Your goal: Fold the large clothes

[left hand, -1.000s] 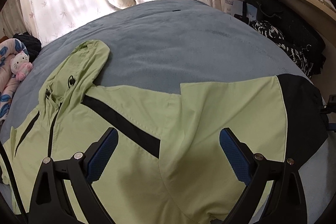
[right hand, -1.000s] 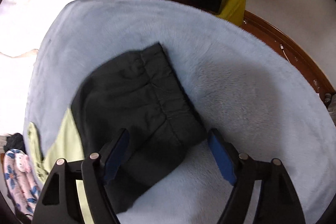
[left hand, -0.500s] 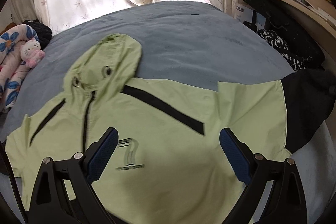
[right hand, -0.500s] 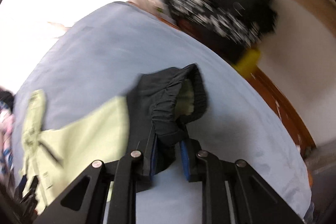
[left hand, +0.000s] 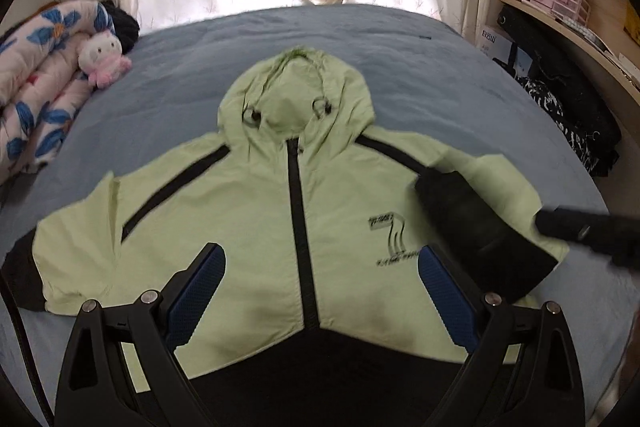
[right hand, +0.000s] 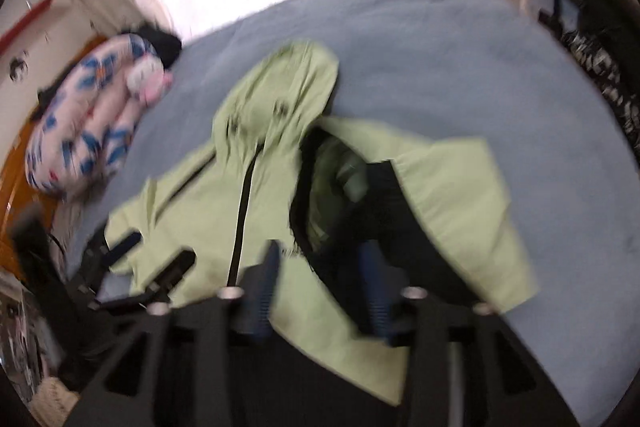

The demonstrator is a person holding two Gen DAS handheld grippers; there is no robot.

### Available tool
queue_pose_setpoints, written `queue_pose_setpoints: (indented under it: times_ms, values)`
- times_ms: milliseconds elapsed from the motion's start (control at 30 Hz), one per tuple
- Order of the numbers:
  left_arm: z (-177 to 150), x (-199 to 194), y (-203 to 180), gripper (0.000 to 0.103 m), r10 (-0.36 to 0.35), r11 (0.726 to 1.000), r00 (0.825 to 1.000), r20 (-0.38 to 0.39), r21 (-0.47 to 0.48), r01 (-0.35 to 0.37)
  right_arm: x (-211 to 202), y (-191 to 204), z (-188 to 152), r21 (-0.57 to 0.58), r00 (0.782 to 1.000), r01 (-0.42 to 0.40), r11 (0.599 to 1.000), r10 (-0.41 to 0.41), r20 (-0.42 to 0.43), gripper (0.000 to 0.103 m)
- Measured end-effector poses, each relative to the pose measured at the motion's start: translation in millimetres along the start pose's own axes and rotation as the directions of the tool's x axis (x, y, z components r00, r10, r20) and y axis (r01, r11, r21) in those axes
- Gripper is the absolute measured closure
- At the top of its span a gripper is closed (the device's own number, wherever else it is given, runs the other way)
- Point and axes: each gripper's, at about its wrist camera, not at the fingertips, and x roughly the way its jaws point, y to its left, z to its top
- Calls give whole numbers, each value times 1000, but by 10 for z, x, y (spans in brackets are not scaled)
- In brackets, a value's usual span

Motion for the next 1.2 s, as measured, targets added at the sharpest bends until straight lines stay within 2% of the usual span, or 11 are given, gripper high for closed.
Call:
queue_pose_setpoints:
  times_ms: [100,233,367,500,600,667,800,900,967,1067,1200]
  values:
    - [-113,175,155,6,-77,996,994,-72,-40,74,207,-25,-208,46,999,-33,998,35,-39,53]
    - [-220,392,132,7,-183,980,975,-128,-98,171,186,-203,-517,140,999,-36,990,36,0,53]
    - [-322,674,73,11,-330,935,926,-181,-200,294,197,-262,-728,181,999,-22,983,17,27,53]
    - [-461,968,-1,20,-437,881,870,-228,-305,362,158,-472,-953,236,998,-46,971,37,43,53]
    - [-561,1145,-97,20,-461,866,853,-244,-333,373,172,-567,-1067,264,997,-71,962,58,56,53]
    - [-579,1219,-183,20,-448,875,858,-250,-319,364,193,-612,-1122,271,996,-87,959,74,58,53]
    - [-523,1323,-414,21,-388,910,884,-259,-256,325,238,-675,-1163,267,997,-68,961,56,52,53]
    - [-427,1368,-640,76,-329,941,898,-294,-177,287,245,-757,-1168,274,998,-58,960,45,52,53]
    - [-346,1338,-793,88,-284,959,909,-305,-110,262,249,-827,-1173,287,998,-58,956,45,54,53]
    - [-97,1088,-898,94,-247,968,937,-246,-19,250,242,-943,-1162,304,998,-41,952,26,52,53]
    - [445,439,-766,94,-229,969,971,-71,76,234,192,-1052,-1120,308,997,-8,951,-15,71,53]
